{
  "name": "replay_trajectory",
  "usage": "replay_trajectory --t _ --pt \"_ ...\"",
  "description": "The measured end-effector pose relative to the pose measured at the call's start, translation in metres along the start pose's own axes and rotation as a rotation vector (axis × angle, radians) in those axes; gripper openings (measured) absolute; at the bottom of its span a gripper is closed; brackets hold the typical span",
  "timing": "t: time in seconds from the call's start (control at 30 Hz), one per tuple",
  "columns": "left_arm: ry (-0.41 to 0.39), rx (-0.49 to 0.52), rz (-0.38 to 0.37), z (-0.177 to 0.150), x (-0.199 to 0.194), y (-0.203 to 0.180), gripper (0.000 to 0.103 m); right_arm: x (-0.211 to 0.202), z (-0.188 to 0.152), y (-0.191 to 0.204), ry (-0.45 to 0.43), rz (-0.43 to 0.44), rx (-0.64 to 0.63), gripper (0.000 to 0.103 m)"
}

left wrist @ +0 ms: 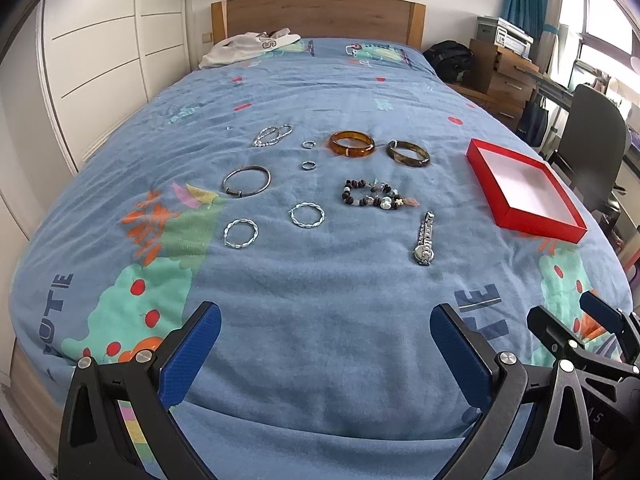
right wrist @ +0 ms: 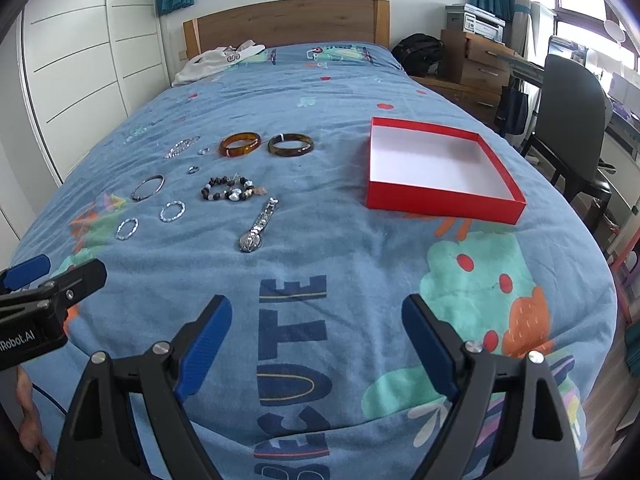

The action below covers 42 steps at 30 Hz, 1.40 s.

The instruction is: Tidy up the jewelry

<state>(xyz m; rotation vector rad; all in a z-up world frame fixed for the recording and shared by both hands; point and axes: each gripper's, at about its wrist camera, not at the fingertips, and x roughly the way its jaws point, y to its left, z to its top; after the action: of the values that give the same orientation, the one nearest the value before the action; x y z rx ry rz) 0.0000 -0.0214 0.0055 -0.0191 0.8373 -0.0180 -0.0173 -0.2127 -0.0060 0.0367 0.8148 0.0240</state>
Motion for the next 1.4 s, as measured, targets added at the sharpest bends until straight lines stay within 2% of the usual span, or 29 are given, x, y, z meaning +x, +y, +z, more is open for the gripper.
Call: replay_trajectory --t 0.33,0.5,0.7,0.87,0.97,1.07,1.2,1.3,1.4 --pt "-0.009 0.011 0.059 0.010 0.027 0.009 0.102 0.025 0.009 -0.005 0.013 -0.015 0.010 0.087" --pt "0.003 0.022 0.041 0.020 0.053 0.018 0.102 0.053 0.025 0.001 0.032 -0.003 -0.024 0.087" --pt "0.046 0.106 0.036 0.043 0.059 0.022 0.102 0.062 0.054 0.006 0.033 -0.004 0.006 0.087" --pt "-0.004 0.144 0.052 0.047 0.052 0.027 0.102 0.064 0.045 0.013 0.027 0.018 0.041 0.087" --pt "-0.016 0.125 0.054 0.039 0.041 0.029 0.102 0.062 0.029 0.015 0.002 0.023 0.071 0.087" --pt "-0.001 0.109 0.041 0.037 0.015 0.029 0.102 0.045 0.021 0.017 0.014 0.025 0.082 0.087" --pt "-0.075 0.160 0.087 0.031 -0.018 0.025 0.102 0.014 0.018 0.027 -0.022 0.001 0.005 0.087" --pt "-0.079 0.122 0.074 0.029 -0.038 0.028 0.102 -0.003 0.016 0.028 -0.013 0.015 0.016 0.087" --pt "-0.111 0.154 0.082 0.025 -0.056 0.025 0.102 -0.019 0.013 0.027 -0.035 0.032 0.039 0.087"
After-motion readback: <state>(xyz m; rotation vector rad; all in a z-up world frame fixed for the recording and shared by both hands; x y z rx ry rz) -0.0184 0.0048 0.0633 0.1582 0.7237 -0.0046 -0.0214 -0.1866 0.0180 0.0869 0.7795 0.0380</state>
